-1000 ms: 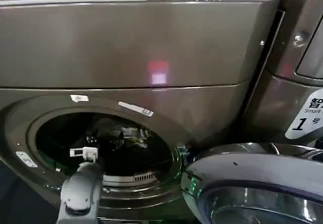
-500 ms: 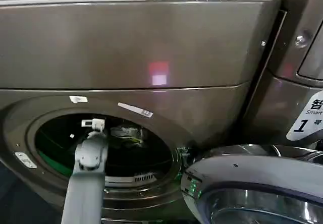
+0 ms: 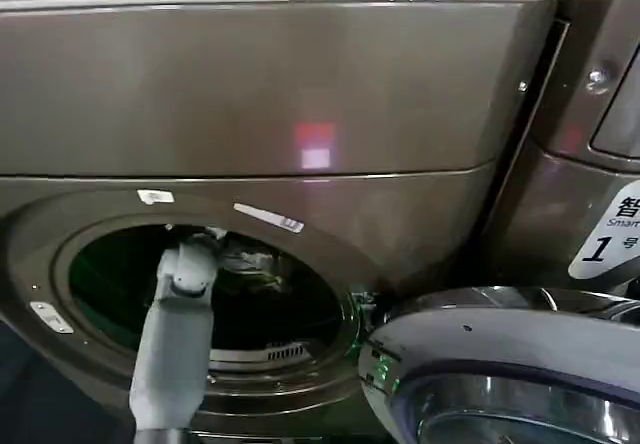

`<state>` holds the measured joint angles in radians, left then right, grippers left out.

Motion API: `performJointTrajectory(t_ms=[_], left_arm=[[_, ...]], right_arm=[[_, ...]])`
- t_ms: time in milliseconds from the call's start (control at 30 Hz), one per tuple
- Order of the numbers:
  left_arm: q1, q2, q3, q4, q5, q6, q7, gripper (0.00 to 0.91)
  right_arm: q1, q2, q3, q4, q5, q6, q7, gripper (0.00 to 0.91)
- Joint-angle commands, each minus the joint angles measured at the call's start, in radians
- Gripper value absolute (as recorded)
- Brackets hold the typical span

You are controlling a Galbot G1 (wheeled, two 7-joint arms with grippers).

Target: Grasp the clothes from the dryer.

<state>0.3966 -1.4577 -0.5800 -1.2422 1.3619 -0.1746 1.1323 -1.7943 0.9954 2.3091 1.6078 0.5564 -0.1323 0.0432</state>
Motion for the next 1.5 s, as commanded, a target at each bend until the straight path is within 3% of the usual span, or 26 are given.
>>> performJointTrajectory(t_ms=[33,333,667,1000,1367,1400,1433,1500], left_arm=[[-0.112,0.024,0.017,0.116,0.118,-0.208,0.216,0.907],[-0.125,0.031,0.017,0.177,0.042,-0.148,0.216,0.907],[-0.178,0.021,0.018,0.337,0.034,-0.119,0.215,0.907],[-0.167,0.042,0.014,0.378,-0.036,-0.105,0.215,0.907],[-0.185,0.050,-0.009,0.473,-0.038,-0.021,0.179,0.907],[-0.188,0.051,-0.008,0.485,-0.058,-0.002,0.174,0.330],[-0.190,0.052,-0.005,0.499,-0.084,0.041,0.167,0.000],[-0.189,0.053,-0.005,0.512,-0.141,0.034,0.181,0.000]], right_arm=[[0.000,0.004,-0.003,0.002,-0.001,0.002,0.000,0.907],[0.001,0.005,-0.007,0.007,-0.003,0.002,0.000,0.907],[0.002,0.009,-0.014,0.008,-0.004,0.010,-0.001,0.907],[0.007,0.017,-0.028,0.010,-0.010,0.013,0.000,0.907],[0.010,0.018,-0.037,0.010,-0.013,0.017,-0.001,0.907],[0.009,0.018,-0.038,0.010,-0.012,0.017,-0.001,0.907],[0.009,0.018,-0.038,0.011,-0.011,0.016,0.001,0.907],[0.008,0.015,-0.035,0.009,-0.010,0.016,0.001,0.907]])
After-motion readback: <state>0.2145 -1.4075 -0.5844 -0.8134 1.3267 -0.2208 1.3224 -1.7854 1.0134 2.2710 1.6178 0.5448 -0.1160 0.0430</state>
